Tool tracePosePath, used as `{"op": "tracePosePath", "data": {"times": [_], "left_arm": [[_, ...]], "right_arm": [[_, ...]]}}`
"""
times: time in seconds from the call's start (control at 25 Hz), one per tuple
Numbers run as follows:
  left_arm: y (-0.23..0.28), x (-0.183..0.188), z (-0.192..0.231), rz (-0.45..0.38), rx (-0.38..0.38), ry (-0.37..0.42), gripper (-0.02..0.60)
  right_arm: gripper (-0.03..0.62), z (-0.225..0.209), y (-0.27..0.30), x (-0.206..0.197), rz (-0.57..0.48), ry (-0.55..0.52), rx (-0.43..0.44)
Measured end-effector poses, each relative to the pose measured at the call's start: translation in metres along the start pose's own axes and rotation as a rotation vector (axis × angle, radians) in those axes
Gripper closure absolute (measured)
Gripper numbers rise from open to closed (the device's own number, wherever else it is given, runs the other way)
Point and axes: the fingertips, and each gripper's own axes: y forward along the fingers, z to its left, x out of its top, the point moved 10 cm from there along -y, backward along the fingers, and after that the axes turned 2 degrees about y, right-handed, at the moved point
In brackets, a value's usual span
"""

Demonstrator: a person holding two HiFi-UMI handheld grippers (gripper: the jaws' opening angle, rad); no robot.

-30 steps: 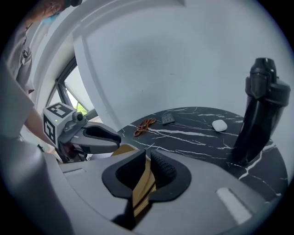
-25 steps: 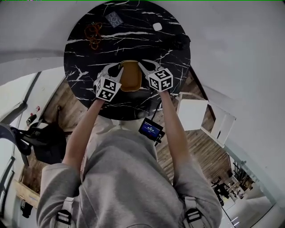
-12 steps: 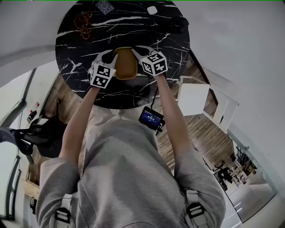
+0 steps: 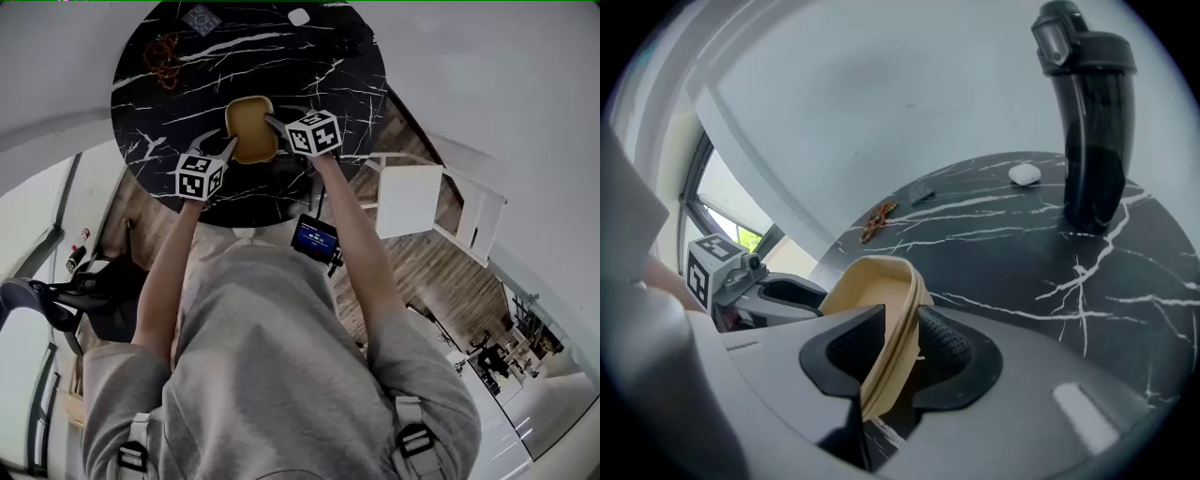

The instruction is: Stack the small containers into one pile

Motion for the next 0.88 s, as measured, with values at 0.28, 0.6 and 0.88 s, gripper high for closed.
{"op": "tracePosePath", "data": {"times": [0.28,0.6,0.88], "left_arm": [[-0.012,-0.011,-0.008,0.051,-0.044,-0.003,0.434],[-0.036,-0.032,0.003,0.025,-0.024,-0.119,0.436],[-0.04,-0.037,-0.016,0.077,-0.131,-0.043,0.451]], "right_arm": [[0.47,0.019,-0.01,-0.021,0.085,-0.024,-0.002],[0.436,0.027,-0.002,-0.054,0.166,0.058,0.061],[0.421,0.046,-0.01,-0.07,0.252,-0.022,0.06]]}}
